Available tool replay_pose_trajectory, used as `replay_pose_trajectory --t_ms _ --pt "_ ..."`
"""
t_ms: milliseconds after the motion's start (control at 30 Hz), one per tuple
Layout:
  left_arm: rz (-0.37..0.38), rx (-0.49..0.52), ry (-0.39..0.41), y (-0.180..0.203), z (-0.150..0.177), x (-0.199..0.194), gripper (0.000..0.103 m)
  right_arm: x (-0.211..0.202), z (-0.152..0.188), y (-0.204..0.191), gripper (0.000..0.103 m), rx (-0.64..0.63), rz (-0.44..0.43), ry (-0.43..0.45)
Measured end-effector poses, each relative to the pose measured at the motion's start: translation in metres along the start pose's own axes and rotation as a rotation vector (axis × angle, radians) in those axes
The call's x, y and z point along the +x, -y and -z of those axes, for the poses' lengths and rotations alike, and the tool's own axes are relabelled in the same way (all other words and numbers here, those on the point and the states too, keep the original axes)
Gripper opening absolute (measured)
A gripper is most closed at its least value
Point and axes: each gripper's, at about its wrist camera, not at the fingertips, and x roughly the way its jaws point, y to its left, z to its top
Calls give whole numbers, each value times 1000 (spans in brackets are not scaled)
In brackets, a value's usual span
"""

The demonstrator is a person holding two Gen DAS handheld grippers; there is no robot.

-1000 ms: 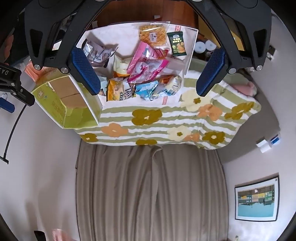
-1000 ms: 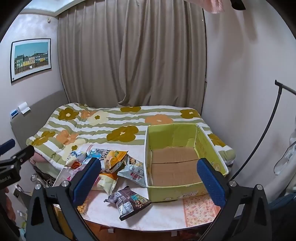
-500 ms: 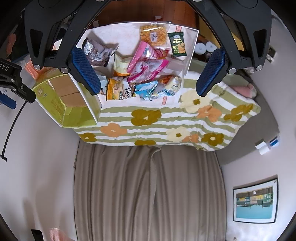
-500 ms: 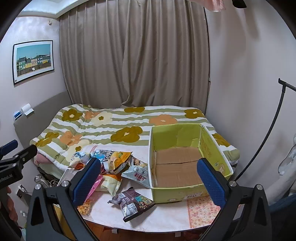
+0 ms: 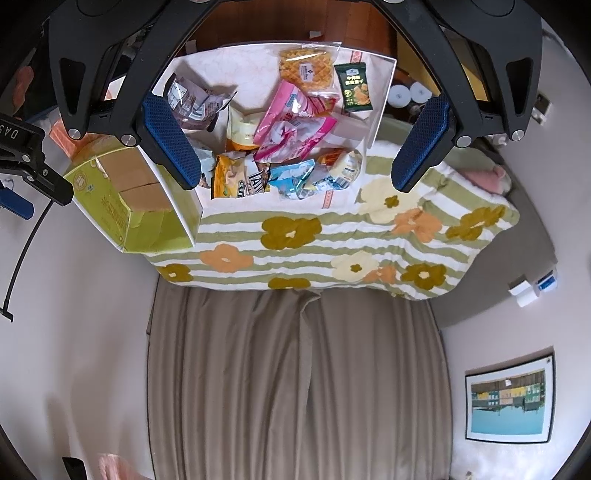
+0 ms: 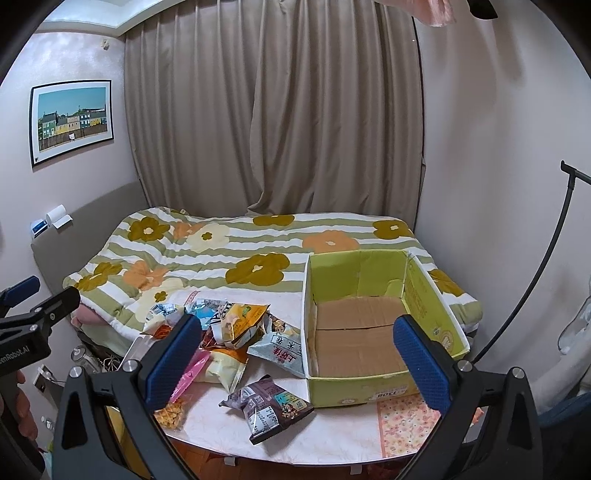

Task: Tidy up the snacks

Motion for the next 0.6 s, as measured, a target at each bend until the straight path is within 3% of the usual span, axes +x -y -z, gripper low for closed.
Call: replay_pose_trajectory --t_ms 600 --pt "2 -1 -5 -7 0 0 103 2 1 0 103 6 0 -9"
